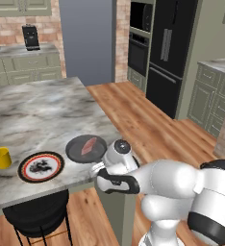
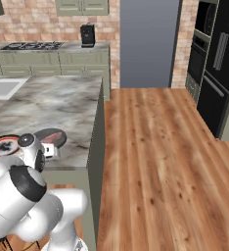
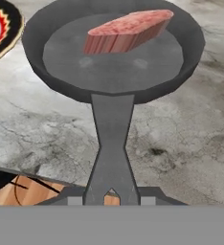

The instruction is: Pick up the pan with the steak in it and place it on the dining table. Then place the steak on the plate.

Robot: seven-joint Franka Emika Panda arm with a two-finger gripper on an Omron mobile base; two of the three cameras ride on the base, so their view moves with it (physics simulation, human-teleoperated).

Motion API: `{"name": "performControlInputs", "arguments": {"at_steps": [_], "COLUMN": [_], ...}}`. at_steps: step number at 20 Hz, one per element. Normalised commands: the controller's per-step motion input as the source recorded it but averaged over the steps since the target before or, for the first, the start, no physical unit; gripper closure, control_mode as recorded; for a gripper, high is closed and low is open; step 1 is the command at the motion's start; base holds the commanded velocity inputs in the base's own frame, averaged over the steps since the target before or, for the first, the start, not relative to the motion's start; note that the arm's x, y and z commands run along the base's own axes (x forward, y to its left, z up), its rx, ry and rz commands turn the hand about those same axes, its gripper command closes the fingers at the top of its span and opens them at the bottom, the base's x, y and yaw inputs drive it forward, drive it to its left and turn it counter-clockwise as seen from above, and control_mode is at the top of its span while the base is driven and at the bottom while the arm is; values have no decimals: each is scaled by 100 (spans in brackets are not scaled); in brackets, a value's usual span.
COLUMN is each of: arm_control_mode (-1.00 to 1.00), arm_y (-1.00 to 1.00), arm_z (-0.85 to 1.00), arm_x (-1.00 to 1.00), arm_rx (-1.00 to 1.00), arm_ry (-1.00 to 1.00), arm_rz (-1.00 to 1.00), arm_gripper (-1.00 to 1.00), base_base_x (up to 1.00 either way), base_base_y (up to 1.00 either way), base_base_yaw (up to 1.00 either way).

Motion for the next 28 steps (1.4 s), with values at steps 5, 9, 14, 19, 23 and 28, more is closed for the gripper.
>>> {"name": "performControlInputs", "arguments": {"at_steps": [5, 9, 14, 19, 23, 28], "arm_control_mode": [-100, -100, -100, -100, -100, -100], "arm_y": [2, 15, 13, 0, 0, 0], "arm_z": [-2, 0, 0, 5, 38, 56], "arm_x": [0, -8, -4, 0, 0, 0], "arm_rx": [0, 0, 0, 0, 4, 4], "arm_ry": [0, 0, 0, 0, 0, 1], "arm_rz": [0, 0, 0, 0, -2, -5], "arm_gripper": [100, 100, -100, -100, -100, -100], "base_base_x": [0, 0, 0, 0, 0, 0], "base_base_y": [0, 0, 0, 0, 0, 0], "base_base_yaw": [0, 0, 0, 0, 0, 0]}}
